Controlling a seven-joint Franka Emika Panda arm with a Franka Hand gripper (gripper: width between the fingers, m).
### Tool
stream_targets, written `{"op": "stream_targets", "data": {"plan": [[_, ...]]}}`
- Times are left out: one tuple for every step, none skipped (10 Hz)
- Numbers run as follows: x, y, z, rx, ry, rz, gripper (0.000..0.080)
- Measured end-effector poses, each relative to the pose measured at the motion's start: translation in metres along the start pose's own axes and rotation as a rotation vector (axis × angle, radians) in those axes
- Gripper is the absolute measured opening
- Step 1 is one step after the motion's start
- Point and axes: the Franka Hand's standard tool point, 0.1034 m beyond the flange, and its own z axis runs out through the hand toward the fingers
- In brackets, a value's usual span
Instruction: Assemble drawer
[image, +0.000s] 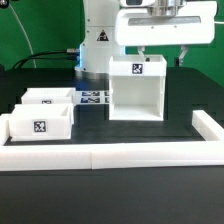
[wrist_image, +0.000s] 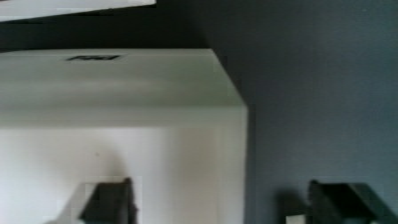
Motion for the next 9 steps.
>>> {"op": "stream_targets", "data": {"plan": [[0.0000,0.0000,0.0000,0.000,0.000,0.000,0.0397],[0.0000,0.0000,0.0000,0.000,0.000,0.000,0.0256],[0.0000,0.0000,0.0000,0.000,0.000,0.000,0.0122],[0.0000,0.0000,0.0000,0.000,0.000,0.000,0.0122],[0.0000,-0.0001,0.0000,0.000,0.000,0.000,0.0036],[0.0000,-0.0001,0.0000,0.000,0.000,0.000,0.0036],[0.0000,-0.0001,0.0000,0.000,0.000,0.000,0.0036],[0.0000,-0.0001,0.0000,0.000,0.000,0.000,0.0036],[0.0000,-0.0001,0.0000,0.000,0.000,0.000,0.0036]]}}
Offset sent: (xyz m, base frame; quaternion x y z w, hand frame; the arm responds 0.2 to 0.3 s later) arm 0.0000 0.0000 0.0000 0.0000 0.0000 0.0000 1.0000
